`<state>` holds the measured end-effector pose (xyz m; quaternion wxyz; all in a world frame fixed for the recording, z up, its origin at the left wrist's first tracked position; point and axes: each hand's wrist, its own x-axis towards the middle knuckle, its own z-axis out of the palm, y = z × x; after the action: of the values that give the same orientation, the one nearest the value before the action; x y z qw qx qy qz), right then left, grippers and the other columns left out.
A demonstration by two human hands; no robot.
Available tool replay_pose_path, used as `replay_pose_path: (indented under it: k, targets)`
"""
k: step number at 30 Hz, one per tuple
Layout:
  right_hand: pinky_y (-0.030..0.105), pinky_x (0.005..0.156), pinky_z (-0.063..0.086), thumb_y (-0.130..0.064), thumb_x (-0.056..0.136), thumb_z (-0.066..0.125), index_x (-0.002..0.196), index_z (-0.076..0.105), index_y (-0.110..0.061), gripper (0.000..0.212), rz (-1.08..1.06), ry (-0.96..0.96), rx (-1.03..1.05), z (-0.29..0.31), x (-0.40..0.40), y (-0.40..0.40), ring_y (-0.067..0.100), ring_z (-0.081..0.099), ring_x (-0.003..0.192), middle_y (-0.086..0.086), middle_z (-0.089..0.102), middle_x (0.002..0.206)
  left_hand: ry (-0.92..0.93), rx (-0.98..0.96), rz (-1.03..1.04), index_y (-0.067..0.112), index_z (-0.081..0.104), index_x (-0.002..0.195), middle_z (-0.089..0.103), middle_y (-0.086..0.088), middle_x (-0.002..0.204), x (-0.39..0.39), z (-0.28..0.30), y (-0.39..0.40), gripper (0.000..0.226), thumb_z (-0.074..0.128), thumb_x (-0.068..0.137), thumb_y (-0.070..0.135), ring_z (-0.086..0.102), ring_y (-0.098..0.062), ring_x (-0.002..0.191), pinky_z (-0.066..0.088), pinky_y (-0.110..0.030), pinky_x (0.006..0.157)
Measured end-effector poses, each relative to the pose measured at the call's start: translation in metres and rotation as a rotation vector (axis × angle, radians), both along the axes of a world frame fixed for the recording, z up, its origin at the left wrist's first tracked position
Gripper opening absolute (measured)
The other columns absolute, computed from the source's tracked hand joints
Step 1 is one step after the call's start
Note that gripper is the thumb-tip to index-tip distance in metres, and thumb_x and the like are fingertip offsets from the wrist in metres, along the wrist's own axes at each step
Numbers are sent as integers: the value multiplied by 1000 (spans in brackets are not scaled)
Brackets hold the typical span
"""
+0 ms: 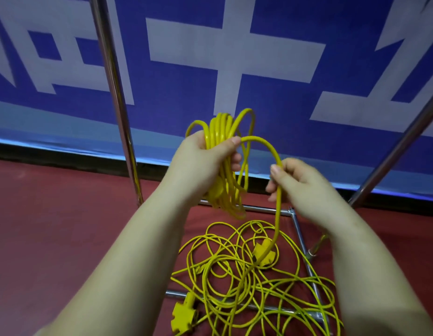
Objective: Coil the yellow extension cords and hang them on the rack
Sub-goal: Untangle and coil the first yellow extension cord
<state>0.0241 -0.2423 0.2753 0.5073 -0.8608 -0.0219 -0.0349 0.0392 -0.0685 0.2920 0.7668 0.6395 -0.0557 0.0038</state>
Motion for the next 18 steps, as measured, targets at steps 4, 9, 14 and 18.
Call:
replay_pose_path:
  k: [4,9,14,18]
  targets:
    - [43,78,50,-19,98,45,82,51,-13,17,191,249,-55,-23,0,1,19,63,66,-1,66,65,42,-72,143,14,59,78,61,4,53,10,-7,8,14,59,92,16,59,-10,49,51,-35,64]
    - [14,51,41,-17,90,59,84,51,-23,12,-165,-86,72,-23,9,-3,1,51,46,-2,59,63,94,-75,195,13,59,81,62,5,53,19,-17,21,13,58,93,18,60,-9,49,52,-31,63]
    - [9,57,35,-24,90,61,74,56,-25,16,-377,-442,77,-10,8,-11,-1,45,56,-8,53,66,61,322,95,11,60,90,71,-2,70,23,-28,31,11,61,91,22,68,-14,62,55,-32,67]
    - [8,58,34,-26,94,54,74,57,-22,20,-423,-499,56,-6,8,-17,-2,44,58,-8,51,65,121,298,14,9,63,94,74,-8,81,24,-32,37,16,63,90,24,72,-25,79,58,-42,75]
